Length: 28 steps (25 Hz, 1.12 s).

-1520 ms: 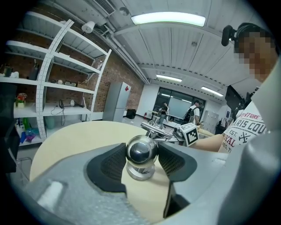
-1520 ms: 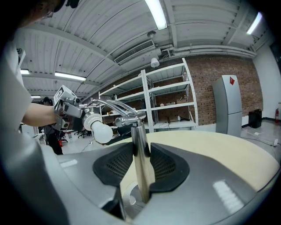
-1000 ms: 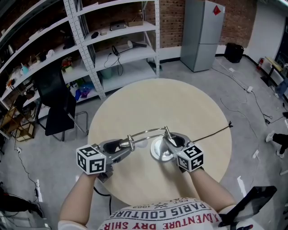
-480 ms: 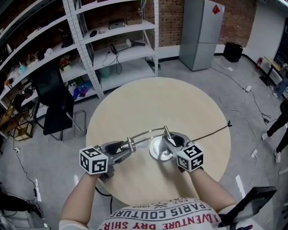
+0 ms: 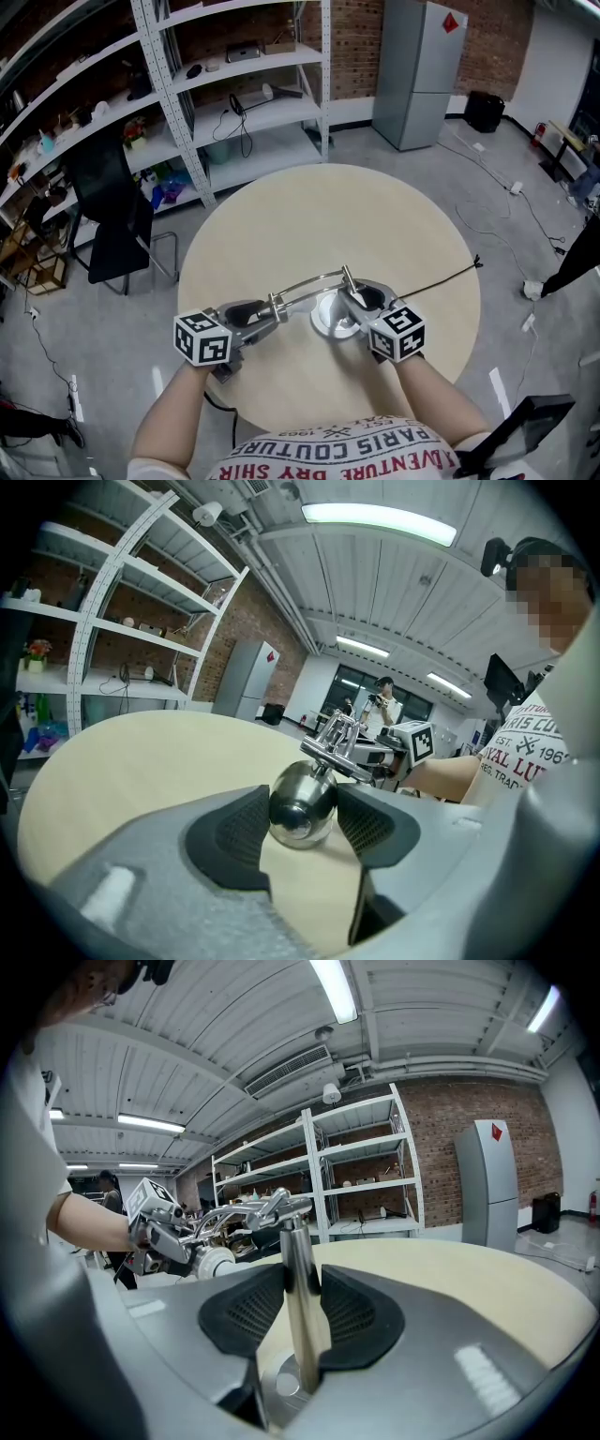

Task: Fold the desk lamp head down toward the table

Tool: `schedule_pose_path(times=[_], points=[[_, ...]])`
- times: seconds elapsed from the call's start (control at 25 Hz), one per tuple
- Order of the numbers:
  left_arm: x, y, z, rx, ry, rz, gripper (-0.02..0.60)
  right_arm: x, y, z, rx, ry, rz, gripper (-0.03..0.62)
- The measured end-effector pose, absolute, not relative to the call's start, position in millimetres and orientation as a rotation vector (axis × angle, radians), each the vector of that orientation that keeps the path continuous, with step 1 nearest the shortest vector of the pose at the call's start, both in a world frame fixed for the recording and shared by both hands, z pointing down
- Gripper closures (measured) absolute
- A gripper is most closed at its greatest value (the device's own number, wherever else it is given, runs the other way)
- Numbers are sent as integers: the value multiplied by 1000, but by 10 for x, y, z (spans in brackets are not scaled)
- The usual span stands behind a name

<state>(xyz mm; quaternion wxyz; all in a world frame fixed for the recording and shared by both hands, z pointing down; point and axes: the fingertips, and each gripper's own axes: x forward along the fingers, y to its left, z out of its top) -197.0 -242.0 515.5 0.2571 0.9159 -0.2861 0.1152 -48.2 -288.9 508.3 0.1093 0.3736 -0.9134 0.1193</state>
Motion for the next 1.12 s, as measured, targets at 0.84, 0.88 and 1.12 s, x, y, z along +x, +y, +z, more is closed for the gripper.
schedule_pose_path(times=[0.84,0.88,1.12], points=[[-1811,-2472,5413,2496,-666,250,364,-459,-2898,5049,1105,-2699,357,473],[-1804,-2471,5428,2493,-662,247,365,-459,-2895,5053,1106,-2700,358,473],[-1756,-2465,5503,2489,-639,235,365,-443,-2878,5070,1107,-2703,361,473]])
